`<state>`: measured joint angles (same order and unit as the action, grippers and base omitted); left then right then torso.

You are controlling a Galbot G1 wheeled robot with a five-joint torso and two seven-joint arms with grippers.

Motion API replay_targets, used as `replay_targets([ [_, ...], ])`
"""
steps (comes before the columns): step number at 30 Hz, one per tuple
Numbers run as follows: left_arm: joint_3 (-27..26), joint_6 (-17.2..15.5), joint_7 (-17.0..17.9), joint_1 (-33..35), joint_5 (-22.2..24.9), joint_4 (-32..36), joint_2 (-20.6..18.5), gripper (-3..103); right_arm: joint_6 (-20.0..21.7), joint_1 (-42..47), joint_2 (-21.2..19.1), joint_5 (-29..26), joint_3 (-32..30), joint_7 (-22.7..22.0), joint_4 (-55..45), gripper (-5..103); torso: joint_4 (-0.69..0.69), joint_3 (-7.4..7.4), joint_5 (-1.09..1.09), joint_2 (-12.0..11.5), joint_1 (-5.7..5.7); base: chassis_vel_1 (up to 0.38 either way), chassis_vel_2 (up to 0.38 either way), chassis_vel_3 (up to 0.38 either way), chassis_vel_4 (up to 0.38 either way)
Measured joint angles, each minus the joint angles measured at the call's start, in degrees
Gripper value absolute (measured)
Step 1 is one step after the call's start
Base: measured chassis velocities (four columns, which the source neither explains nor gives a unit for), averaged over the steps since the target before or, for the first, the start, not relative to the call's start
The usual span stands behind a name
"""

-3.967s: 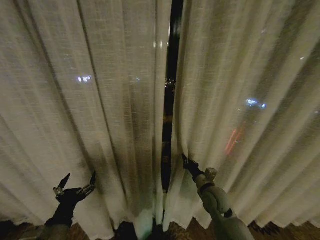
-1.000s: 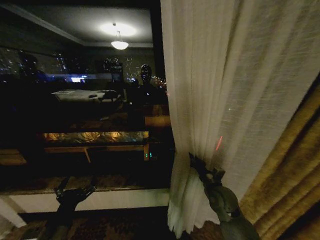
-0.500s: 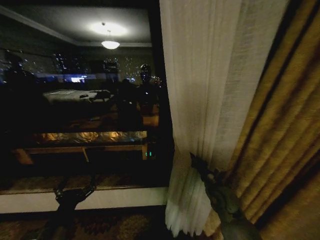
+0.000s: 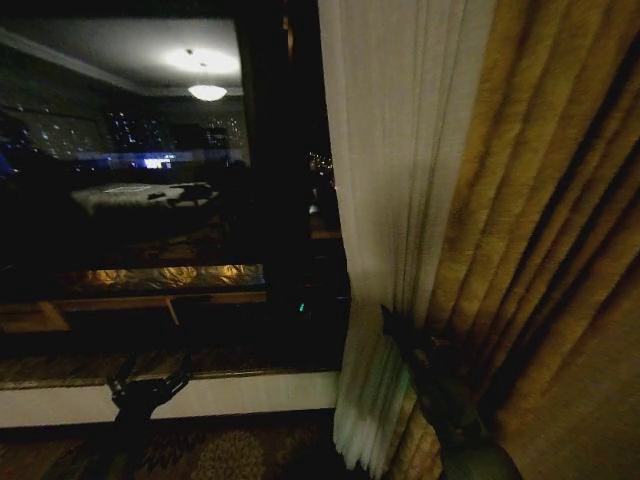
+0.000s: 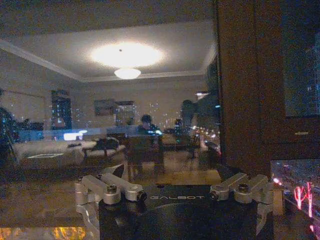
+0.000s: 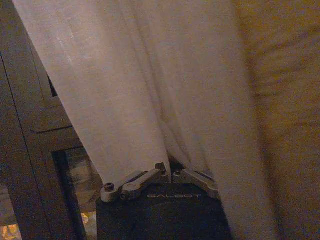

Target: Open the curtains by pulling them apart, changing their state from closed to fully open.

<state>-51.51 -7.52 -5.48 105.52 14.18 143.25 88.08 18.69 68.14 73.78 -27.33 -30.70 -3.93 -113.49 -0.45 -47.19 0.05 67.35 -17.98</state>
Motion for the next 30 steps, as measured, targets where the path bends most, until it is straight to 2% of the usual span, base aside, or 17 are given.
replay_targets([
  [3,0.1,0.0,0.1,-0.1,-0.3,0.0,0.0,100,0.0,0.0,-0.1,0.0,-0.4,0.0,0.3,0,0.03,0.00,-0.10,0.0,-0.01,0.019,0.018,-0.012,-0.019],
  [12,0.6,-0.3,0.0,-0.3,-0.7,0.0,-0.1,100,-0.1,-0.7,-0.7,-0.3,-3.0,-0.3,1.7,0,0.00,0.00,0.01,0.0,0.00,0.025,0.027,-0.017,-0.025],
  [18,0.8,-0.3,0.0,-0.4,-0.7,0.0,0.0,100,-0.1,-2.7,-2.1,-0.3,-6.2,-3.2,5.0,0,0.01,0.00,0.00,0.0,0.00,0.000,0.000,0.000,0.000],
  [30,0.5,-0.3,-0.1,0.0,-0.8,0.0,0.5,100,-0.9,-8.5,-1.5,1.9,-8.5,-20.5,13.0,0,0.02,0.00,-0.02,0.0,0.00,0.000,0.000,0.000,0.000],
])
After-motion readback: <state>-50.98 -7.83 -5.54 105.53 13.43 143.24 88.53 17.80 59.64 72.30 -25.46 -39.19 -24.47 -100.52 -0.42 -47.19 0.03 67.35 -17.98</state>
